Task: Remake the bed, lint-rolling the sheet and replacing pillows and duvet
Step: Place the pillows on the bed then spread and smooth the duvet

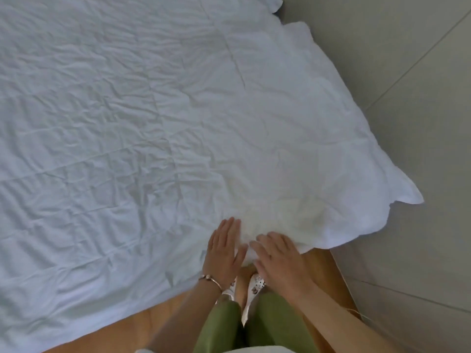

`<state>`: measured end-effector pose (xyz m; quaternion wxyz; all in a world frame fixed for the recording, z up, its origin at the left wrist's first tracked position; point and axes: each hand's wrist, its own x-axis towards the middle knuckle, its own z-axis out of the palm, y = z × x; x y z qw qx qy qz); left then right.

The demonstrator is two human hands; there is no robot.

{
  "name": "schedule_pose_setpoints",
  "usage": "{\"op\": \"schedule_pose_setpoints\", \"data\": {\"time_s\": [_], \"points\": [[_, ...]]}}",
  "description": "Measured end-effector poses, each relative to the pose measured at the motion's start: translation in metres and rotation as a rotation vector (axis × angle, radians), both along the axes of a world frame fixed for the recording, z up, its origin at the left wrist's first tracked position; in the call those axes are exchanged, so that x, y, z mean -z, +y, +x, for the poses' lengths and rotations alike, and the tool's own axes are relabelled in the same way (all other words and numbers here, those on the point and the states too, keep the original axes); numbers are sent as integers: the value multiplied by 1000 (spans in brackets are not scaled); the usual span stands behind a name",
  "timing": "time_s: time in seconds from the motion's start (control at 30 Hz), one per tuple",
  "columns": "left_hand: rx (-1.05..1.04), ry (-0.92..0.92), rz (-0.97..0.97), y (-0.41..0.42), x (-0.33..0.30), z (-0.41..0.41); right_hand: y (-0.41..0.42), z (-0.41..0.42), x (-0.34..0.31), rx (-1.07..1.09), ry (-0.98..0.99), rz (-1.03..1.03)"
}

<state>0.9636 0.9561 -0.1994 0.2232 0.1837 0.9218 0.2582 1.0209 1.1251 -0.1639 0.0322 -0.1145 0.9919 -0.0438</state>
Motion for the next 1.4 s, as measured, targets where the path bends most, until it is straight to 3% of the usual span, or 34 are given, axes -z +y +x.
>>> {"op": "schedule_pose_setpoints", "data": {"time_s": [0.1,0.2,0.3,0.37,0.47,0.53,0.67,0.77,0.83,0.97,1.1,1.23,1.3,1.4], "points": [[-60,-7,-179,-44,24,24,-23,8,23,-79,-232,127],[45,24,-437,-73,47,18,-11,-18,44,-63,-262,184],[48,53,-544,-81,51,-3,7,-47,54,-46,-282,219],[19,75,-451,-79,43,-17,11,-62,45,-74,-294,214],[-40,-167,-233,-86,27,-15,19,-73,20,-86,-614,101],[15,-274,-211,-96,15,7,23,-67,5,-112,-765,114],[101,-368,-255,-88,-2,36,17,-48,6,-167,-886,233],[173,-488,-299,-84,3,46,9,-27,27,-251,-822,491],[120,-524,-266,-92,18,61,1,-7,37,-175,-782,548],[-77,-276,-192,-129,35,84,-50,21,39,23,-564,264],[-29,-45,-399,-193,45,97,-116,29,50,-151,-505,-43],[-64,-17,-622,-274,55,111,-199,25,62,-240,-553,-207],[-70,6,-715,-314,63,114,-242,21,67,-256,-539,-188],[-61,67,-811,-370,71,112,-306,17,78,-333,-507,31]]}}
